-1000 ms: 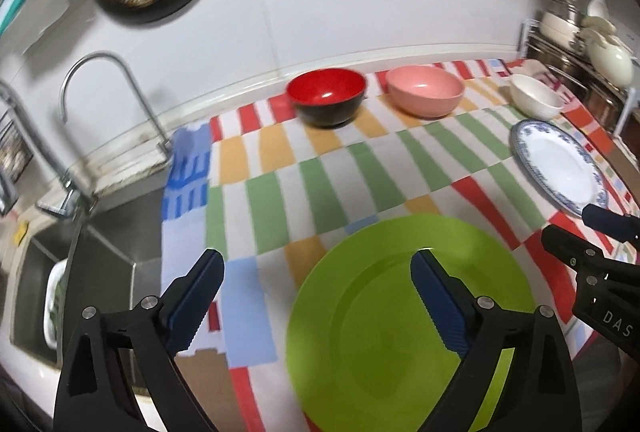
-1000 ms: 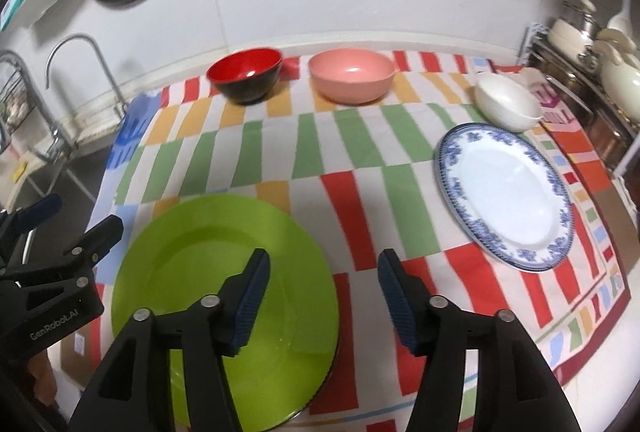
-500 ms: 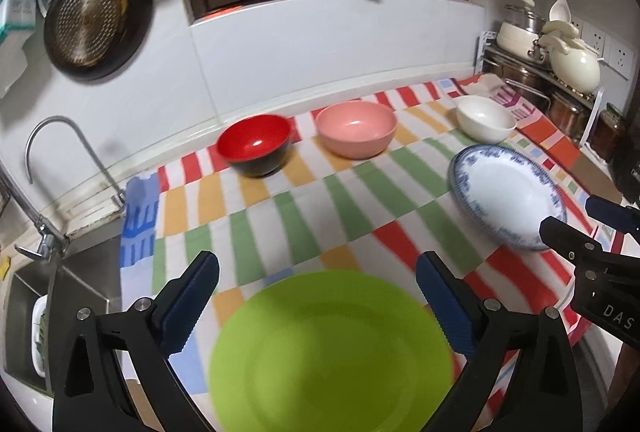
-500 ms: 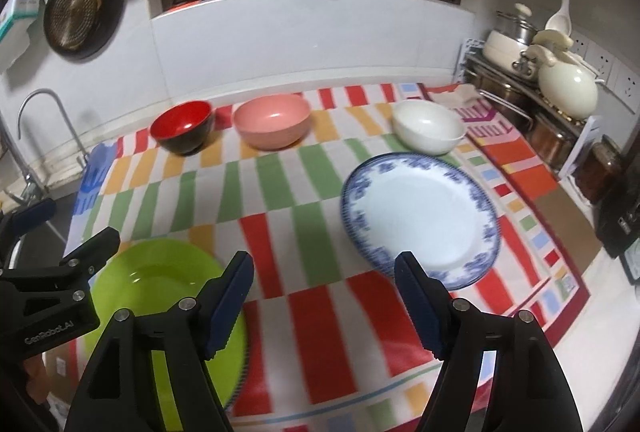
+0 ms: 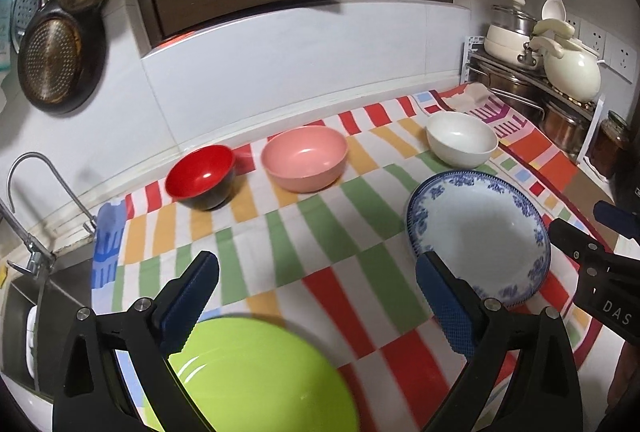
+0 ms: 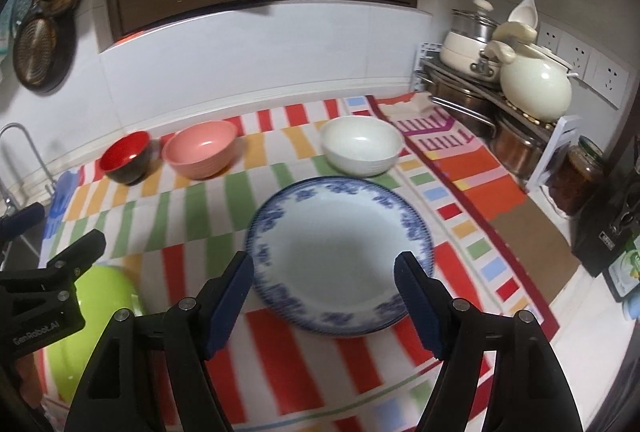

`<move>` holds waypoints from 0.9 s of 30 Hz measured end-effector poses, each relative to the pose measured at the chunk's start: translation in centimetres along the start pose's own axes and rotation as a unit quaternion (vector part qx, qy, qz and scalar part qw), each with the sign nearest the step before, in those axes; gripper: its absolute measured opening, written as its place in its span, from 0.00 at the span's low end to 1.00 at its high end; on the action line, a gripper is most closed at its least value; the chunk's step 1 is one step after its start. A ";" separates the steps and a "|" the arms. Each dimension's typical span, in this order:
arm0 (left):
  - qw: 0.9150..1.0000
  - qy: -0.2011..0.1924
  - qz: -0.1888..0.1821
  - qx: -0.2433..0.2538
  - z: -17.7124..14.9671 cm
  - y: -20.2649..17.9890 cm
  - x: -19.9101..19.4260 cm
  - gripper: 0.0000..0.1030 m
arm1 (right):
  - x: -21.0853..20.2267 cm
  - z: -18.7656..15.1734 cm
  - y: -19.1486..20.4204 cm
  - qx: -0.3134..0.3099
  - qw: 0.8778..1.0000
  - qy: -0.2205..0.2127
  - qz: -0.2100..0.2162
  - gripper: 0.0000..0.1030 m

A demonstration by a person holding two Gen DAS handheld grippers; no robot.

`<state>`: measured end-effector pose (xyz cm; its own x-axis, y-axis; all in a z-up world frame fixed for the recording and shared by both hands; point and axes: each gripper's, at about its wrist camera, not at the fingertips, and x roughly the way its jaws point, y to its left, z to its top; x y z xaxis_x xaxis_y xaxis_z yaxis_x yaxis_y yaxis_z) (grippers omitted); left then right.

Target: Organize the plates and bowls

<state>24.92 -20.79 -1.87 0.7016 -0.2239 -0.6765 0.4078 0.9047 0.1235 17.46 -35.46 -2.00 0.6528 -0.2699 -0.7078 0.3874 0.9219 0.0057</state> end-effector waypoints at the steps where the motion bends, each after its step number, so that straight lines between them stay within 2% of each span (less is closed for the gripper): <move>1: 1.000 0.001 0.001 -0.003 0.3 -0.5 0.3 0.98 | 0.4 0.2 -0.7 0.001 1.000 0.000 -0.002 0.71; 15: 0.997 0.067 -0.003 -0.026 1.4 -6.0 7.2 0.97 | 7.0 1.2 -7.6 0.033 0.999 0.026 -0.015 0.71; 27: 0.993 0.114 0.004 -0.030 1.2 -8.5 12.1 0.85 | 12.7 0.4 -10.7 0.050 0.996 0.069 -0.012 0.71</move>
<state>30.67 -31.60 -10.17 0.5513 -0.1352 -0.8233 0.3624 0.9276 0.0904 21.86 -48.82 -10.78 0.5501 -0.2440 -0.7986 0.4688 0.8817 0.0535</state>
